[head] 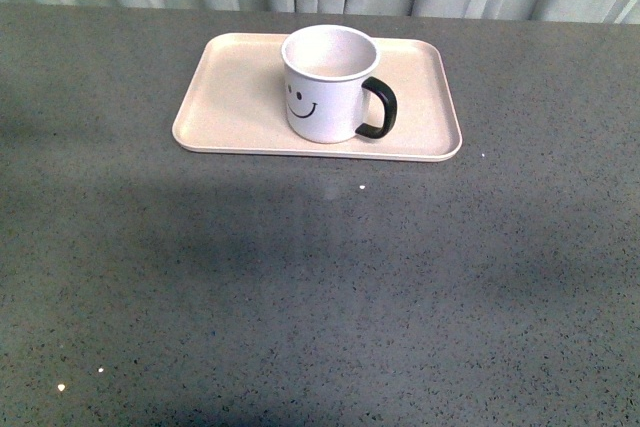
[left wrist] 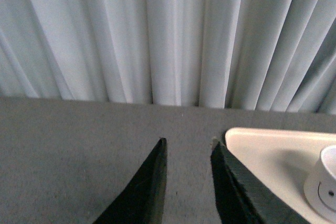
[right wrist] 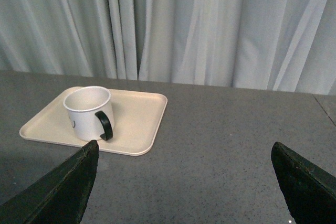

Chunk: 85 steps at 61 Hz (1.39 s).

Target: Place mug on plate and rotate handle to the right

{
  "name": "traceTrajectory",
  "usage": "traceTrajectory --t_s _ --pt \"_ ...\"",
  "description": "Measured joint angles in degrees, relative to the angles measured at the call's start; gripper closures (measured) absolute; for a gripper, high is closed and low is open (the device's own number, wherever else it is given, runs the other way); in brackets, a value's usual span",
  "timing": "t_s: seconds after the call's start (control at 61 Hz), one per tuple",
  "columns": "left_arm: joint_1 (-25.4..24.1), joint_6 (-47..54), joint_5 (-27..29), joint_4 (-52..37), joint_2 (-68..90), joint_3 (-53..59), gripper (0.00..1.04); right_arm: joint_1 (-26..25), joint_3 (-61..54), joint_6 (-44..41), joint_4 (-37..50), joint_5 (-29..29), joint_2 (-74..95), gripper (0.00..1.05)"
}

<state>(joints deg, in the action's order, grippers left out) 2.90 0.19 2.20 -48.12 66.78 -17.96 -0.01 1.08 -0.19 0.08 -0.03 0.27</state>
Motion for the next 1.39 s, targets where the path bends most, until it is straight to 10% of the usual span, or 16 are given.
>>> traceTrajectory --t_s 0.131,1.393 --pt "-2.64 -0.15 -1.88 0.11 -5.14 4.68 1.03 0.00 0.00 0.00 0.00 0.07 0.00 0.09" --pt "-2.78 -0.11 -2.21 29.90 -48.63 17.20 1.03 0.00 0.00 0.00 0.00 0.04 0.00 0.09"
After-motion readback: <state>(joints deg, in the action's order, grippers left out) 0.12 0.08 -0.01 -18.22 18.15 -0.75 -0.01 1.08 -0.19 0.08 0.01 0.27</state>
